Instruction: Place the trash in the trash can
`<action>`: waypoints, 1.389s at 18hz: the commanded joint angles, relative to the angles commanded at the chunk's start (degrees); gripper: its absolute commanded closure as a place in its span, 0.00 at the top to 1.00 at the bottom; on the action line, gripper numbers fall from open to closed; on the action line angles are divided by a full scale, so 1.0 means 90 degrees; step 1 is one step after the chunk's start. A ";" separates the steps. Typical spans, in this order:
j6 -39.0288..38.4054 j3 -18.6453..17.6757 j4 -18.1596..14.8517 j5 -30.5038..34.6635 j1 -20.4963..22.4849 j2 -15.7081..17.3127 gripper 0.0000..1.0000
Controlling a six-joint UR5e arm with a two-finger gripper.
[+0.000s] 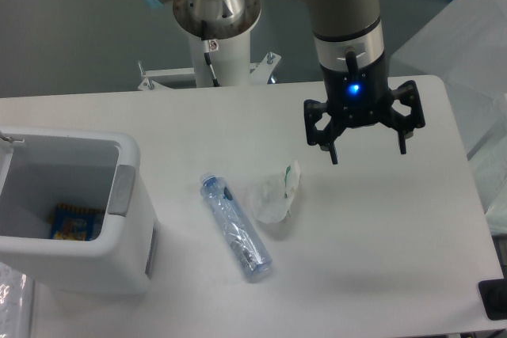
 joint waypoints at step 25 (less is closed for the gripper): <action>-0.0820 -0.0703 0.0742 -0.0400 -0.0107 -0.0517 1.00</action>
